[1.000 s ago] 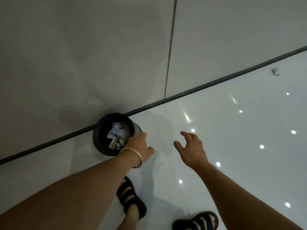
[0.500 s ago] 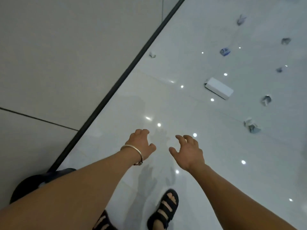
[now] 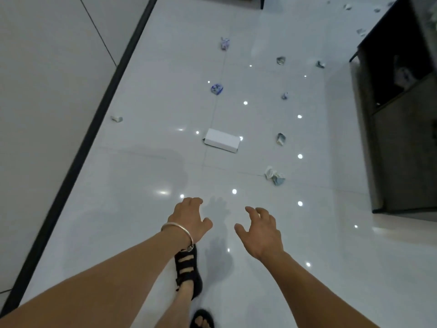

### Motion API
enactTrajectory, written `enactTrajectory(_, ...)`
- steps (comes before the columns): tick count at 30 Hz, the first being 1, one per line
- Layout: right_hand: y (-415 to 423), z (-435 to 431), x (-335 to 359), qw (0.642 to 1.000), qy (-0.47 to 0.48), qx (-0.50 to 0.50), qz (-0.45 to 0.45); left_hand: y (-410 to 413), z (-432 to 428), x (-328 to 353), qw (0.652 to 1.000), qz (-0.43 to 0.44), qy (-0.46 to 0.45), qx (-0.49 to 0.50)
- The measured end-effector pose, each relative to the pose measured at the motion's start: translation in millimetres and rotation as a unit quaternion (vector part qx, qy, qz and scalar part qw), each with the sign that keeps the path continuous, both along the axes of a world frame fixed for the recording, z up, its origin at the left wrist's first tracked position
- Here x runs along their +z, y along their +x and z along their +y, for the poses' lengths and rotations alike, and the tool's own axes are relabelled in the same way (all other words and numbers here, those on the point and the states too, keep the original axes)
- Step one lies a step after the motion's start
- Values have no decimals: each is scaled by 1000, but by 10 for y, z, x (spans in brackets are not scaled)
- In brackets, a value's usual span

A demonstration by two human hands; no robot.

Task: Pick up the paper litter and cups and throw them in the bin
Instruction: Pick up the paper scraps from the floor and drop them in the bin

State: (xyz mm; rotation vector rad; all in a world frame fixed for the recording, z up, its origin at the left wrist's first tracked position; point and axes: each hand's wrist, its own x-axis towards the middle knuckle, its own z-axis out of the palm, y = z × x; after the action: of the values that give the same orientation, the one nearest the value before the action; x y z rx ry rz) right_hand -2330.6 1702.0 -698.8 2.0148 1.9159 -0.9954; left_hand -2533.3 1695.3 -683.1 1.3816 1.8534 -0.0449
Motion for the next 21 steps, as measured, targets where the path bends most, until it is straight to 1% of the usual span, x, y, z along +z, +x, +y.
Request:
enactTrajectory(5,249,530,-59,997,-37,-67,1,98,713,-57,1000,-16,-11,-8)
enactTrajectory(11,633,1212,-337,989,-45,-139,0,274,1527,-242,998,9,-42,-47)
enactTrajectory(16,1147,1774,-715,986,-57,-155,13,858,2064,-531,995,8,-76,-65)
enactTrajectory(19,1504,2119,-1014,983,-77,-163,21,1309,2407,-752,995,-8,-86,-46)
enactTrajectory(21,1749,2367,-1272,985,-87,-149,18,1607,2631,-971,995,-14,-92,-40)
